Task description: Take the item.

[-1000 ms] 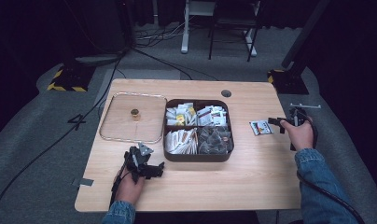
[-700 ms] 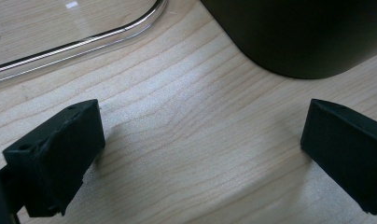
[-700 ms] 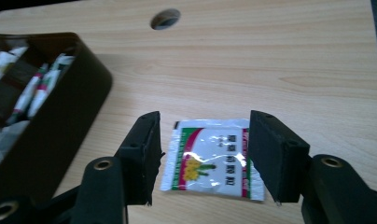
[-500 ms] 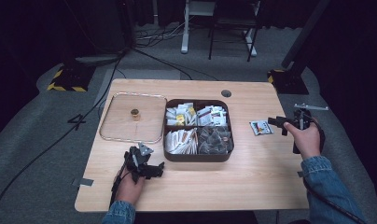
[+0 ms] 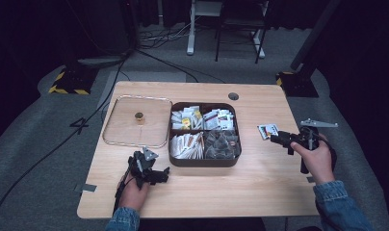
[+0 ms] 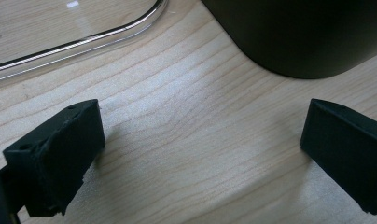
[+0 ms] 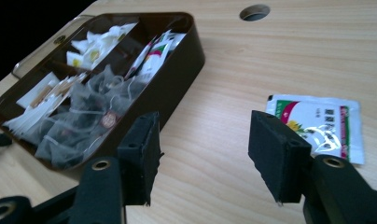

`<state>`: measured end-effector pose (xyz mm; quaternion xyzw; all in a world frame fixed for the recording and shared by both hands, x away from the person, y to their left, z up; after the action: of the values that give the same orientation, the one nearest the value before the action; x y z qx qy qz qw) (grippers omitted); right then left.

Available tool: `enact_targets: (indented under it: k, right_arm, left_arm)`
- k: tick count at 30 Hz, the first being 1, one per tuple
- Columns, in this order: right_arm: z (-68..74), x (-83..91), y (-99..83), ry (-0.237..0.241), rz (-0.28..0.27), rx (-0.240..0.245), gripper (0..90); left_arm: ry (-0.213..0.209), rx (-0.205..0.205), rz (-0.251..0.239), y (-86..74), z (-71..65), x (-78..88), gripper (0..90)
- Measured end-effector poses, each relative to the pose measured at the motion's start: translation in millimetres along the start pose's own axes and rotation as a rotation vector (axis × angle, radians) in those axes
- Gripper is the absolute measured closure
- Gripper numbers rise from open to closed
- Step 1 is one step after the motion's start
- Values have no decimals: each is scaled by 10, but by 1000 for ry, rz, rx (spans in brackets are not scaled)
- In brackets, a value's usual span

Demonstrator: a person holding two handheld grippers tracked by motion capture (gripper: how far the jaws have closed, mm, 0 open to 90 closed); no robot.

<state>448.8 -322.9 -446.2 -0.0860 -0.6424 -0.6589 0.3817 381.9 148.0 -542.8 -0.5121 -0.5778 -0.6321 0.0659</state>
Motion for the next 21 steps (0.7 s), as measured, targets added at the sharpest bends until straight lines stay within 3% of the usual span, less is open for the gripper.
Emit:
enact_targets:
  k: [3, 9, 14, 18, 21]
  right_arm:
    - [119, 40, -129, -4, -4, 50, 424]
    - [245, 80, -300, -5, -13, 104, 411]
    - [291, 76, -453, -36, -14, 156, 407]
    - [301, 29, -596, -46, -29, 164, 409]
    - [288, -43, -712, -68, 21, 207, 411]
  left_arm:
    - [0, -1, 0, 1, 1, -1, 0]
    - [-1, -2, 1, 3, 2, -2, 0]
    - [-1, -3, 2, 3, 2, -2, 0]
    - [-1, -3, 1, 3, 2, -2, 0]
    - [-1, -2, 1, 3, 2, -2, 0]
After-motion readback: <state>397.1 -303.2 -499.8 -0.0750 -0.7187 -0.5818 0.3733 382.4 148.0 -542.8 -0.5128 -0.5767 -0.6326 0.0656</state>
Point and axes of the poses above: each handheld gripper's, and its own axes: x roughly backward along the jaws, y roughly out of its top, z roughly to its left, the point moved 5 cm from there along -x, roughly forward along the jaws, and after that the axes turned 13 degrees about -y, right-handed, at the moved point
